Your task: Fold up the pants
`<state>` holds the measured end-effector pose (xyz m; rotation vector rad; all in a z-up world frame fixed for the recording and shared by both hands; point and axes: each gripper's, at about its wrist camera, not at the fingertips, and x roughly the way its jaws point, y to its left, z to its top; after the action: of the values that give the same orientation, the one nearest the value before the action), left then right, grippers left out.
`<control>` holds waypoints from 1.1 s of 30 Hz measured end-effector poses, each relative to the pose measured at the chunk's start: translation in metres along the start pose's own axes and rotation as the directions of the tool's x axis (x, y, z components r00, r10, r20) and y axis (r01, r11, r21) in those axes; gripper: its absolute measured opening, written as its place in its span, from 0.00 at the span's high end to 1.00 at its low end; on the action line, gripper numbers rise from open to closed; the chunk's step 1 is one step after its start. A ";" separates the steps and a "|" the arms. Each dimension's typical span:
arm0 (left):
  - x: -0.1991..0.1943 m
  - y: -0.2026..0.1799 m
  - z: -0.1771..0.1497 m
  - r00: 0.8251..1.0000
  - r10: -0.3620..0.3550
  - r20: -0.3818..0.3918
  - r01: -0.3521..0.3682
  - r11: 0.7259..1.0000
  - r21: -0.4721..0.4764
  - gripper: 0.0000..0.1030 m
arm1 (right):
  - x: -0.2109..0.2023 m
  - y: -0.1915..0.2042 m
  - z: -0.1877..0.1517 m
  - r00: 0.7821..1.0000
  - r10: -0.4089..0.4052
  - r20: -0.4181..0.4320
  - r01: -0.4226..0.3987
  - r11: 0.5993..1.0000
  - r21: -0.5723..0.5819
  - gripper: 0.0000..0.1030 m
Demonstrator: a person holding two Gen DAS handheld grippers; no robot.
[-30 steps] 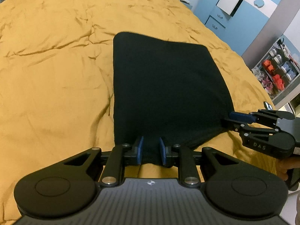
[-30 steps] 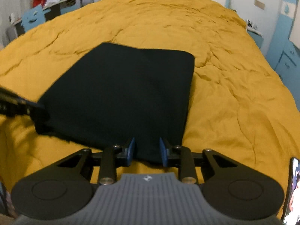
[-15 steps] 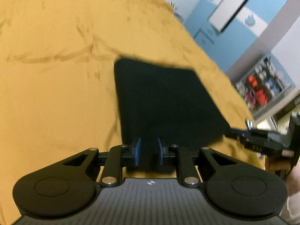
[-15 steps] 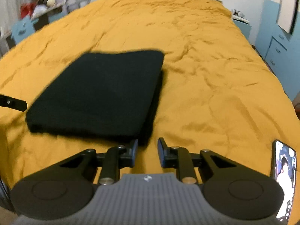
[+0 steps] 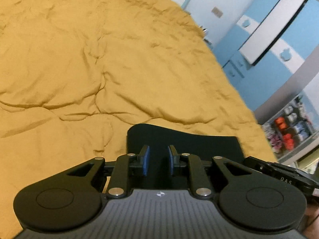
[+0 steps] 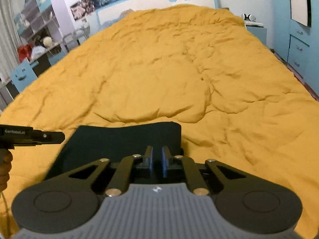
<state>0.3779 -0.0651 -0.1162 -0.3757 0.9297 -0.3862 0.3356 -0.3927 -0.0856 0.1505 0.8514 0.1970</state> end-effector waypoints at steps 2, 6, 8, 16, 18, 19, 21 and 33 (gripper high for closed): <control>0.013 0.005 -0.001 1.000 0.019 -0.019 -0.019 1.000 -0.009 0.80 | 0.017 -0.007 -0.004 1.000 -0.008 -0.022 0.009 1.000 0.019 0.99; 0.026 0.020 -0.005 0.999 0.033 -0.042 -0.035 0.999 -0.042 0.90 | 0.031 -0.017 -0.010 1.000 -0.001 -0.031 0.002 0.999 0.049 1.00; 0.023 0.025 -0.005 0.999 0.025 -0.042 -0.028 0.997 -0.068 0.91 | 0.031 -0.022 -0.011 1.000 0.008 -0.026 -0.006 0.998 0.068 1.00; -0.009 0.035 -0.012 0.999 -0.009 -0.036 0.003 0.986 -0.166 0.36 | -0.001 -0.048 -0.033 0.993 0.114 -0.005 -0.108 0.950 0.293 0.62; -0.009 0.046 -0.017 0.995 -0.069 -0.072 0.051 0.970 -0.236 0.35 | -0.002 -0.056 -0.044 0.985 0.170 -0.014 -0.152 0.913 0.377 0.59; -0.008 0.051 -0.020 0.992 -0.093 -0.086 0.067 0.961 -0.269 0.35 | -0.001 -0.061 -0.050 0.979 0.203 -0.014 -0.178 0.888 0.424 0.59; -0.004 0.060 -0.028 0.986 -0.128 -0.103 0.089 0.943 -0.320 0.35 | 0.002 -0.068 -0.060 0.971 0.239 -0.010 -0.204 0.851 0.483 0.59; 0.017 0.070 -0.041 0.973 -0.205 -0.107 0.139 0.888 -0.439 0.61 | 0.028 -0.077 -0.076 0.945 0.327 0.026 -0.269 0.729 0.629 0.70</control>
<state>0.3643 -0.0181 -0.1829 -0.8490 1.1351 -0.3744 0.3047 -0.4568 -0.1717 0.9258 0.9538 0.2163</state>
